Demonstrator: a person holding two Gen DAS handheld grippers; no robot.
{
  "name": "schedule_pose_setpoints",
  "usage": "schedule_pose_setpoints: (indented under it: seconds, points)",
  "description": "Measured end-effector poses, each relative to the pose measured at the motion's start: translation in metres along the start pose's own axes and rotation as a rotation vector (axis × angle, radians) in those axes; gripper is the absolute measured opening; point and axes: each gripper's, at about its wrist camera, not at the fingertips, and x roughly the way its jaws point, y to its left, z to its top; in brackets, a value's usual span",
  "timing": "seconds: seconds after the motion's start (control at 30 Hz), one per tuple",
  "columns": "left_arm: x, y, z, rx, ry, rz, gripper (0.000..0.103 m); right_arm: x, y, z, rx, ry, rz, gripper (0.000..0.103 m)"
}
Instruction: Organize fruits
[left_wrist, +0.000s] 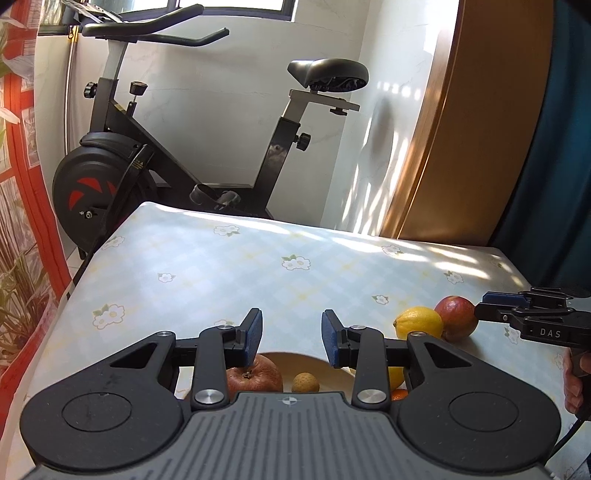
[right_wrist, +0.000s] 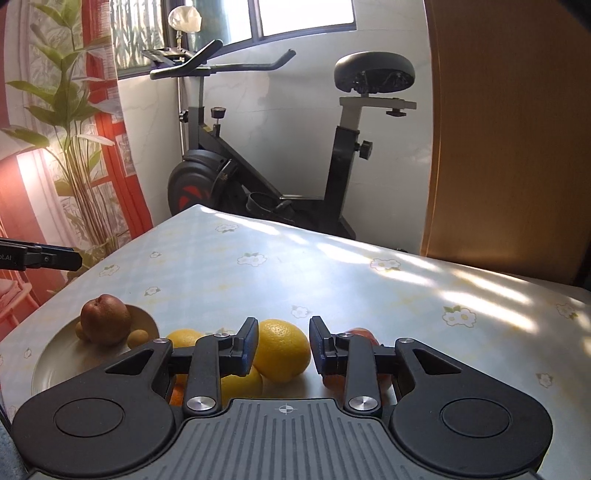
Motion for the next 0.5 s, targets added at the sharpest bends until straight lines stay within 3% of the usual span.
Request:
schedule_pose_setpoints:
  seconds: [0.5]
  points:
    - [0.014,-0.017,-0.001,0.033,0.049,-0.018,0.037,-0.018,-0.023,-0.029,0.041,0.03,-0.015,0.029]
